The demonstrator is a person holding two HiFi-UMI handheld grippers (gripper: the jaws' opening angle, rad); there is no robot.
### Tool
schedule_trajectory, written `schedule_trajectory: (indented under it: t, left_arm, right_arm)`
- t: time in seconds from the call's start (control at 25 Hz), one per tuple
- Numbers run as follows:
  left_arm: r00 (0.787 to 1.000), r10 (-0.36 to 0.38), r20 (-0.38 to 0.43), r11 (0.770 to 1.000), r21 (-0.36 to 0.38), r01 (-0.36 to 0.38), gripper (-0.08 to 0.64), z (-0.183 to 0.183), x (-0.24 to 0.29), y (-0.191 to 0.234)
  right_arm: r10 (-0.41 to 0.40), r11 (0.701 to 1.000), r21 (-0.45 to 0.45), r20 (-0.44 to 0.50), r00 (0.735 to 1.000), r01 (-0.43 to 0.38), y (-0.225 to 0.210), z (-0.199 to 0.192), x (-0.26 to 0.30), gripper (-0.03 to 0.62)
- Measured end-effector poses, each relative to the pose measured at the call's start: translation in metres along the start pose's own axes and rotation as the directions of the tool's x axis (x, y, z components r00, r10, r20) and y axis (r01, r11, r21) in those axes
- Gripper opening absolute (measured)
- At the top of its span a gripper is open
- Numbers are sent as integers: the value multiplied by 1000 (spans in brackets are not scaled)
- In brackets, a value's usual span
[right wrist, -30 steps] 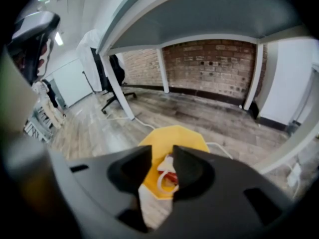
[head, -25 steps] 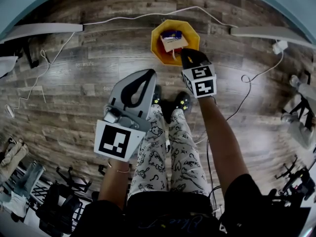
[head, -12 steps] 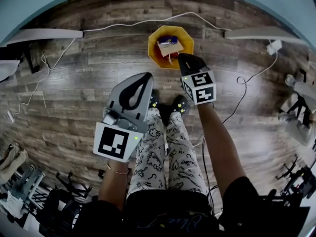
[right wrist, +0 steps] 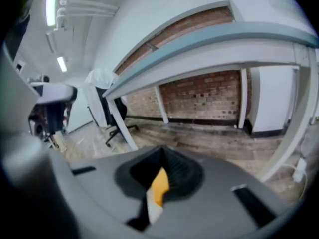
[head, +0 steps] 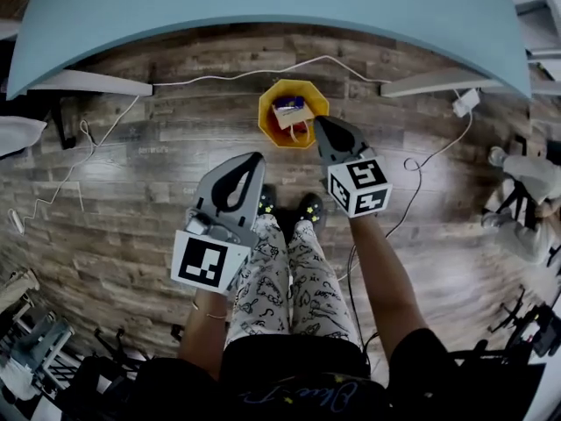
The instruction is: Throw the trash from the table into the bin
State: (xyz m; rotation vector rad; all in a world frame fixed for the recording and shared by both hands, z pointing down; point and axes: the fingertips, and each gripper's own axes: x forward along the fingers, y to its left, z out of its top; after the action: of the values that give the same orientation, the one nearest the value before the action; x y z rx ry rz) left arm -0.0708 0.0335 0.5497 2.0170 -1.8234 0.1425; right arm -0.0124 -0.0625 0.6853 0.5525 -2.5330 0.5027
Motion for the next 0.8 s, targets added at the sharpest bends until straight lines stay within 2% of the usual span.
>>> schedule_trajectory:
  t: [0.28,0.52,0.8]
  left_arm:
    - [1000,14,15,1000,4,-14,8,19,-20,-4]
    - [999,1,36,999,40,-3,8,30,-29,-12]
    - [999,-23,34,999,48,22,8,59,-49,-34]
  right_arm:
    - [-11,998,56,87,996,6,16,40,-46,8]
    - [-25,998,57,136,990,17,26,67,-86,8]
    - [-28,998,67,197,980,15,49,101,-128,8]
